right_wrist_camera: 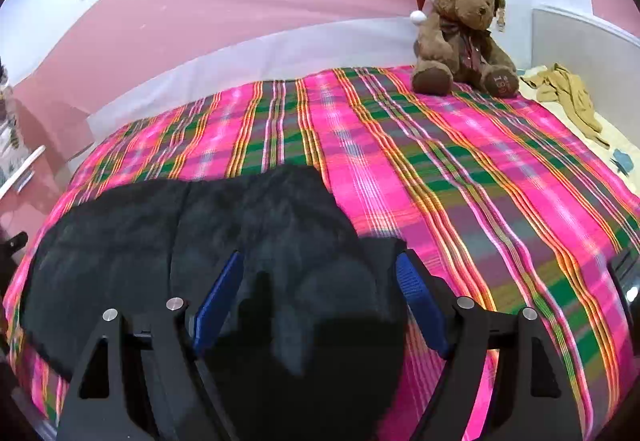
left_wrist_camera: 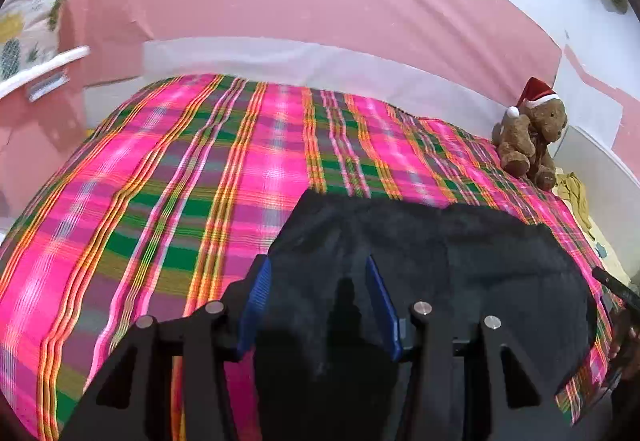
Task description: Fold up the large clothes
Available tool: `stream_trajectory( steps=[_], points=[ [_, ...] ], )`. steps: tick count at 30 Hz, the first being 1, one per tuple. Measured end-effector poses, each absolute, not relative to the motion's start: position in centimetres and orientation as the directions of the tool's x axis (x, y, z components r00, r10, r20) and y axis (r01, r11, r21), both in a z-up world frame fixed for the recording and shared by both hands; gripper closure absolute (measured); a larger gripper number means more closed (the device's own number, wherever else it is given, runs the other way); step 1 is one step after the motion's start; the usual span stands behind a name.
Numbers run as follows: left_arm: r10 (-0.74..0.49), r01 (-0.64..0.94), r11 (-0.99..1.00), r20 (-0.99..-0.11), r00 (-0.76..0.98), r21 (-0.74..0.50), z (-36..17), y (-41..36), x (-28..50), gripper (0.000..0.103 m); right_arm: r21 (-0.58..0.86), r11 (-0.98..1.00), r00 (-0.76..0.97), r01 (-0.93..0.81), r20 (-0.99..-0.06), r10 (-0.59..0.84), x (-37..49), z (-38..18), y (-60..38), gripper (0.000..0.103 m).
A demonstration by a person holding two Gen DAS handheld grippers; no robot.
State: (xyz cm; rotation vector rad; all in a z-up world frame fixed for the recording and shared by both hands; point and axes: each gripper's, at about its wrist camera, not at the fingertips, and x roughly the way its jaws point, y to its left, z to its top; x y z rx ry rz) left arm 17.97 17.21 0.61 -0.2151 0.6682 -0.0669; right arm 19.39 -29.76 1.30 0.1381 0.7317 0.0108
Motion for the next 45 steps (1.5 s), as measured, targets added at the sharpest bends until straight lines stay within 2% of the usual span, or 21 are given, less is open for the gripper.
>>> stream_trajectory(
  steps=[5,7,16,18,19,23,26,29,34,38,42,45],
  points=[
    [-0.118,-0.055,0.971,-0.668,0.735,-0.232,-3.3,17.5,16.2,0.051,0.140,0.989,0.692,0.049,-0.719,0.067,17.1,-2.2,-29.8,0.024],
    [-0.136,-0.072,0.960,-0.673,0.727,-0.272,-4.1,17.8,16.0,0.050,0.189,0.980,0.682,0.058,-0.724,0.099,16.9,-2.9,-30.5,0.024],
    [-0.171,-0.060,0.952,-0.687,0.707,-0.299,-4.1,18.1,18.5,0.049,0.287,0.956,0.657,0.061,-0.733,0.178,18.7,-3.4,-31.9,0.024],
    [-0.192,-0.050,0.949,-0.696,0.692,-0.311,-4.4,18.3,19.7,0.046,0.296,0.954,0.647,0.054,-0.738,0.193,19.3,-3.4,-32.1,0.024],
    [-0.200,-0.048,0.947,-0.700,0.685,-0.318,-4.6,18.3,20.2,0.045,0.301,0.952,0.639,0.049,-0.742,0.201,19.5,-3.5,-32.2,0.023],
    [-0.212,-0.058,0.940,-0.711,0.670,-0.335,-5.5,18.2,21.5,0.038,0.353,0.932,0.601,0.078,-0.762,0.239,20.7,-4.7,-33.1,0.009],
    [-0.215,-0.064,0.937,-0.713,0.668,-0.344,-6.1,18.1,21.7,0.033,0.404,0.910,0.592,0.094,-0.757,0.275,21.0,-5.7,-33.7,0.006],
    [-0.254,-0.076,0.917,-0.720,0.646,-0.392,-6.7,18.6,22.5,0.030,0.415,0.905,0.591,0.095,-0.755,0.284,21.6,-5.9,-33.5,0.006],
    [-0.314,-0.075,0.884,-0.705,0.636,-0.462,-7.4,19.3,22.6,0.029,0.432,0.897,0.578,0.092,-0.757,0.306,22.3,-6.2,-33.6,0.006],
    [-0.364,-0.063,0.857,-0.688,0.628,-0.511,-8.1,19.3,21.1,0.030,0.455,0.886,0.561,0.085,-0.757,0.334,21.6,-6.5,-33.9,0.010],
    [-0.385,-0.047,0.854,-0.690,0.613,-0.518,-8.3,19.0,21.9,0.030,0.465,0.883,0.545,0.071,-0.759,0.356,22.5,-6.9,-33.9,0.010],
    [-0.368,-0.037,0.873,-0.705,0.606,-0.487,-8.1,18.3,22.8,0.030,0.460,0.887,0.530,0.047,-0.764,0.368,23.9,-7.0,-33.6,0.018]
  ],
)
